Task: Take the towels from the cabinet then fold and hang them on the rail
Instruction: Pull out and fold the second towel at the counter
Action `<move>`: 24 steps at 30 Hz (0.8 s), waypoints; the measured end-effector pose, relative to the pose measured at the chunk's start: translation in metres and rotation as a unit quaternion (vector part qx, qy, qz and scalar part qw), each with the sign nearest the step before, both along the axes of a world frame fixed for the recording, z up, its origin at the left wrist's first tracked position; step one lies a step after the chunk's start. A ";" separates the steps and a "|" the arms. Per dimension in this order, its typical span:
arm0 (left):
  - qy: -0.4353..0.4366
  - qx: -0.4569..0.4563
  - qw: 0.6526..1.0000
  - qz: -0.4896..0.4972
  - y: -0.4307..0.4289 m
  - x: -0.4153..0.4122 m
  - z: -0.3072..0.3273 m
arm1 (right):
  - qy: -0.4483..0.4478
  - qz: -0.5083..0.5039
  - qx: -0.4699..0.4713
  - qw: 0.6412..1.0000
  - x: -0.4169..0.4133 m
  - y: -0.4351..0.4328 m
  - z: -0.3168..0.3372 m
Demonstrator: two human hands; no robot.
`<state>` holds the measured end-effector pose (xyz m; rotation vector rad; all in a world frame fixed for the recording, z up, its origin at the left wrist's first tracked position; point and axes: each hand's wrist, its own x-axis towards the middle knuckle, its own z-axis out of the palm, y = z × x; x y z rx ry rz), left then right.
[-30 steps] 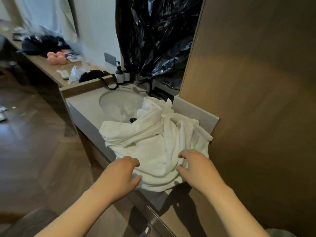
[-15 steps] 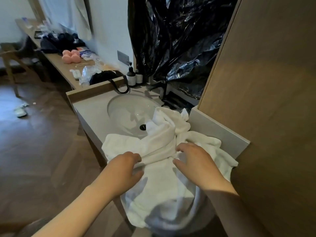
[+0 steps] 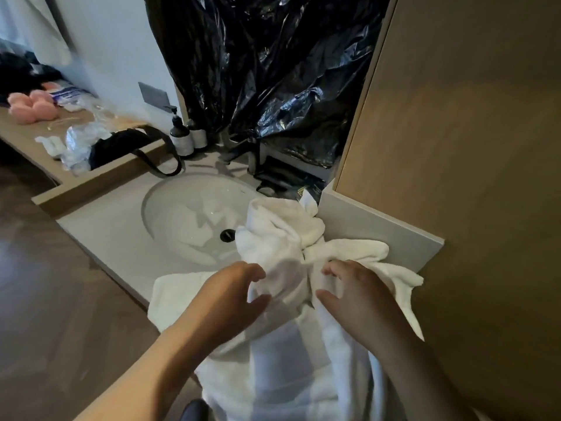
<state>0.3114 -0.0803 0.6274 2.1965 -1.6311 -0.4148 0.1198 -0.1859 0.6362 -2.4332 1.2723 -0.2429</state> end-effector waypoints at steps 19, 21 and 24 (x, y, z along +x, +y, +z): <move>0.119 -0.100 0.964 -0.215 -0.047 0.065 -0.088 | -0.082 -0.224 -0.053 0.970 0.046 0.054 -0.091; 0.127 -0.129 0.963 -0.199 -0.044 0.063 -0.101 | -0.087 -0.230 -0.076 0.966 0.047 0.057 -0.102; 0.147 -0.165 0.957 -0.187 -0.038 0.062 -0.116 | -0.115 -0.245 -0.112 0.956 0.050 0.061 -0.117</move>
